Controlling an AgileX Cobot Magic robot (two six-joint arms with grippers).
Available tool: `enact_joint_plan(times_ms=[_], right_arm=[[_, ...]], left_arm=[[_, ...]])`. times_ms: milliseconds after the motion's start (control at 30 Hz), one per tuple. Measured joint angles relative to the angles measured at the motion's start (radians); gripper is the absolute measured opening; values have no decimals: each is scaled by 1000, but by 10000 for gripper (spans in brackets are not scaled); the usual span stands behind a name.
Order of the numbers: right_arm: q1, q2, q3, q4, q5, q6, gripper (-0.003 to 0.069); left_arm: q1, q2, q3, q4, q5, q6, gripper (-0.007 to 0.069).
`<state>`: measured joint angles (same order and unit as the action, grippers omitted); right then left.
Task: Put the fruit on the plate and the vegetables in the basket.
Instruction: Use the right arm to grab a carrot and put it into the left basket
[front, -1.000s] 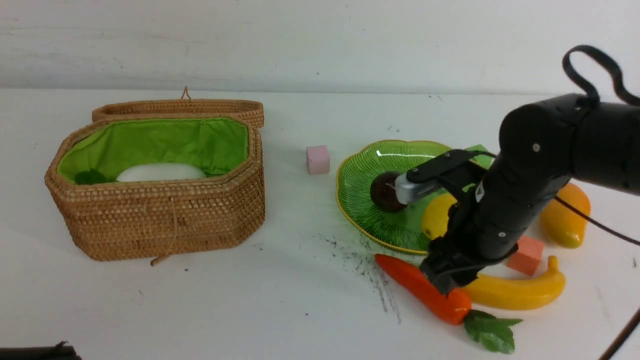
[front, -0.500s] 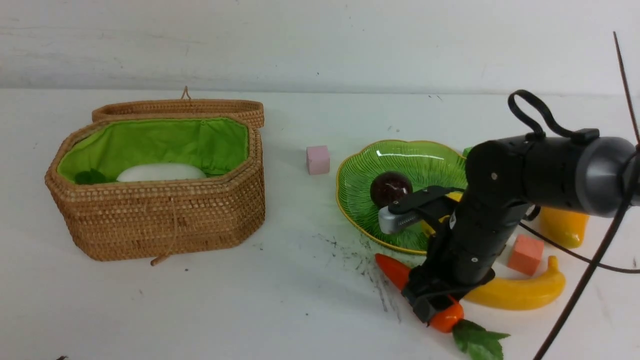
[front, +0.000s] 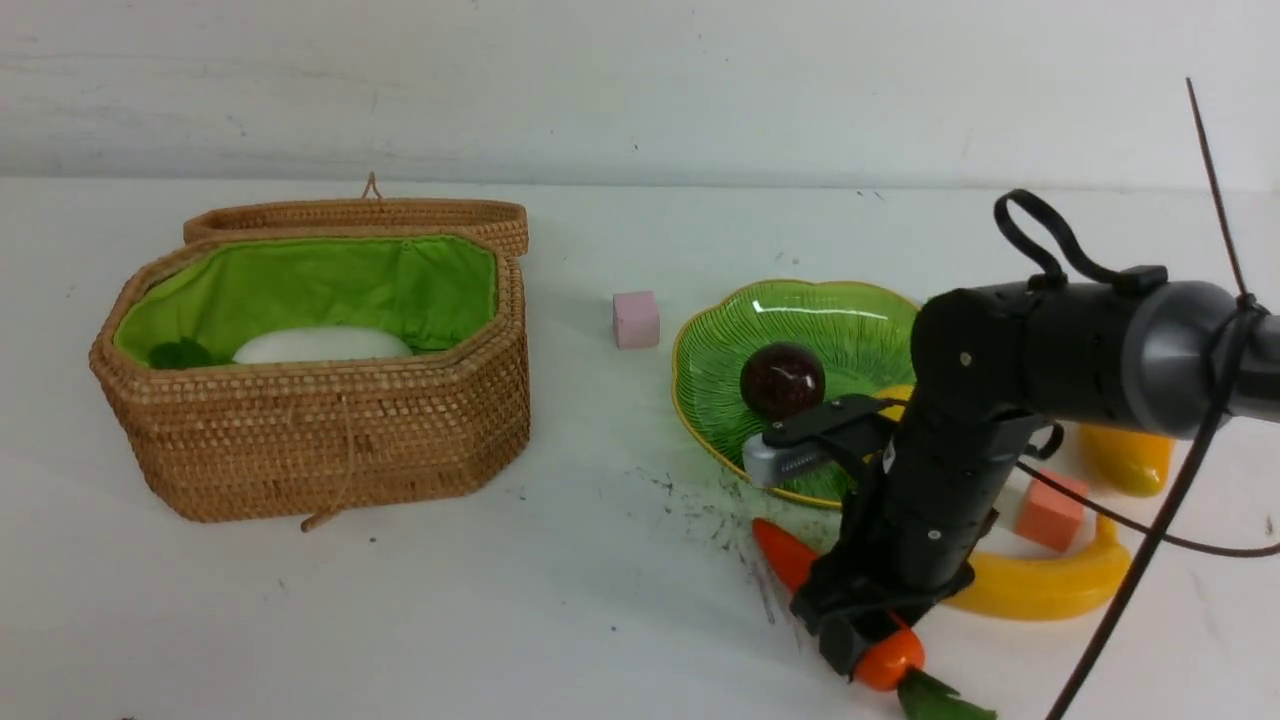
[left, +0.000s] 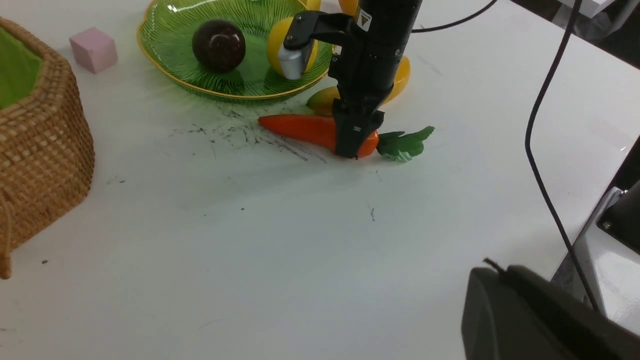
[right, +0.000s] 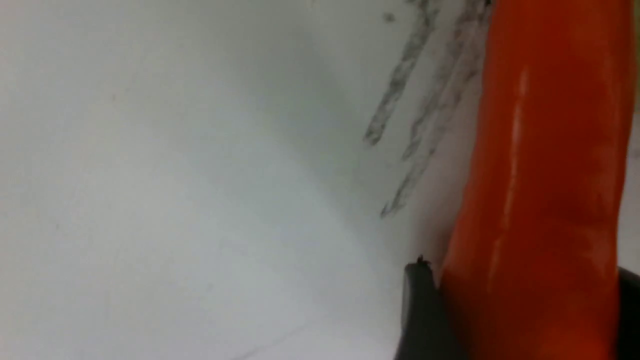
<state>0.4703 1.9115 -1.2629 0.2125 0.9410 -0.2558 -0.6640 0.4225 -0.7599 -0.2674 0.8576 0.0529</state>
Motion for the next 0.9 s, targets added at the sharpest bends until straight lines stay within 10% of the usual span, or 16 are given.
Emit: enact_joint_plan(times_ms=[233, 533, 900], right_arm=[[150, -117, -169, 0, 4, -27, 384], [280, 50, -588, 127, -543, -322, 384], [308, 432, -940, 213, -914, -396, 422]], left_arm=[[0, 0, 0, 129, -40, -53, -7], [0, 0, 0, 692, -63, -556, -7], [0, 0, 0, 751, -48, -648, -7]])
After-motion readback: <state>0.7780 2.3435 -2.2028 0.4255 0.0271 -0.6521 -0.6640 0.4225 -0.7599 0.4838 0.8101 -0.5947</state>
